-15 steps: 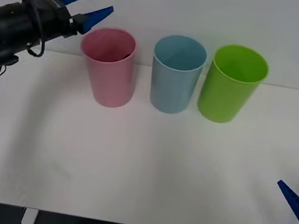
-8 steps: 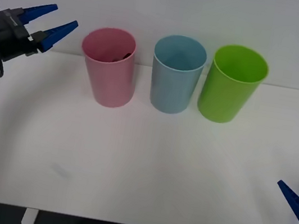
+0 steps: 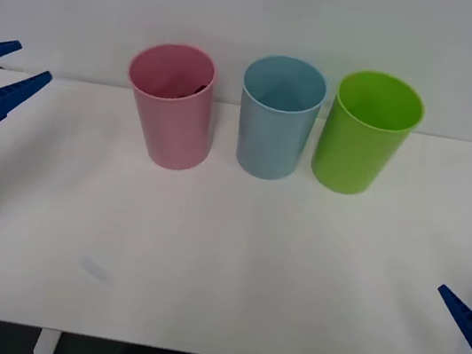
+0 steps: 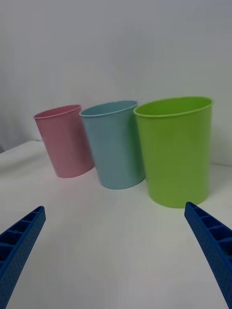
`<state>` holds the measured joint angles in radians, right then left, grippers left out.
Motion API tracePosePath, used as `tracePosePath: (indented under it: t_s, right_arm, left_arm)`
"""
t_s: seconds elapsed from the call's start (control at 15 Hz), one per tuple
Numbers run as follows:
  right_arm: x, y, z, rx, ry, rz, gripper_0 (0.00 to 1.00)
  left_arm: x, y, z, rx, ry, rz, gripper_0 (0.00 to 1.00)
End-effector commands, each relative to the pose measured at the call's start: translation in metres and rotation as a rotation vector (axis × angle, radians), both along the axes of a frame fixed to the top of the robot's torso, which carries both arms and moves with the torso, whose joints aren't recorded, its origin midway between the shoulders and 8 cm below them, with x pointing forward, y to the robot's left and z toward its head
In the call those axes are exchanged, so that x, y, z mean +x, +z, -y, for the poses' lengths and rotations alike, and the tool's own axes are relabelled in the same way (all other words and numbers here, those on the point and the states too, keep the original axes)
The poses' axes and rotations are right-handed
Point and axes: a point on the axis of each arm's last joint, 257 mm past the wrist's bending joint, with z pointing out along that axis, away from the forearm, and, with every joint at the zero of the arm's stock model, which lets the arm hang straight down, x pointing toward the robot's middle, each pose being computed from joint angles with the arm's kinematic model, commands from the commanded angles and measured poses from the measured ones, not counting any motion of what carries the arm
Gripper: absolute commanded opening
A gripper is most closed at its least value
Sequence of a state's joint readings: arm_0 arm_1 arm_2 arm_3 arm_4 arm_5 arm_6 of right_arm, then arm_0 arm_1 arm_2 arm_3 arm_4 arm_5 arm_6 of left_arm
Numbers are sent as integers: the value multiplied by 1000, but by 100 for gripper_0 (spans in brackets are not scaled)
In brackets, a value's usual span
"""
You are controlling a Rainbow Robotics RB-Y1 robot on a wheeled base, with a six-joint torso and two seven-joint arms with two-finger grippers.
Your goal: Grasp the object on the table and drop it into the matching bin: aluminum can to the light blue bin, PET bottle to the pink bin.
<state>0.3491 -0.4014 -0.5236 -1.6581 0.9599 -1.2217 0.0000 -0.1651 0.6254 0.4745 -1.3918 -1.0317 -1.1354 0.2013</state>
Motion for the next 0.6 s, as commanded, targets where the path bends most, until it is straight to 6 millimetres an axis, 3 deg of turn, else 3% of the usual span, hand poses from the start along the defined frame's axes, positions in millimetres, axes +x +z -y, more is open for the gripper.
tracePosePath:
  t_s: [0.07, 0.33, 0.6]
  right_arm:
    - [0, 0, 0, 0, 0, 0, 100]
    - [0, 0, 0, 0, 0, 0, 100]
    - [0, 0, 0, 0, 0, 0, 100]
  left_arm:
    - [-21, -18, -23, 36, 39, 4, 100]
    - [-60, -49, -54, 108, 67, -33, 100]
    - [-92, -73, -71, 158, 79, -66, 100]
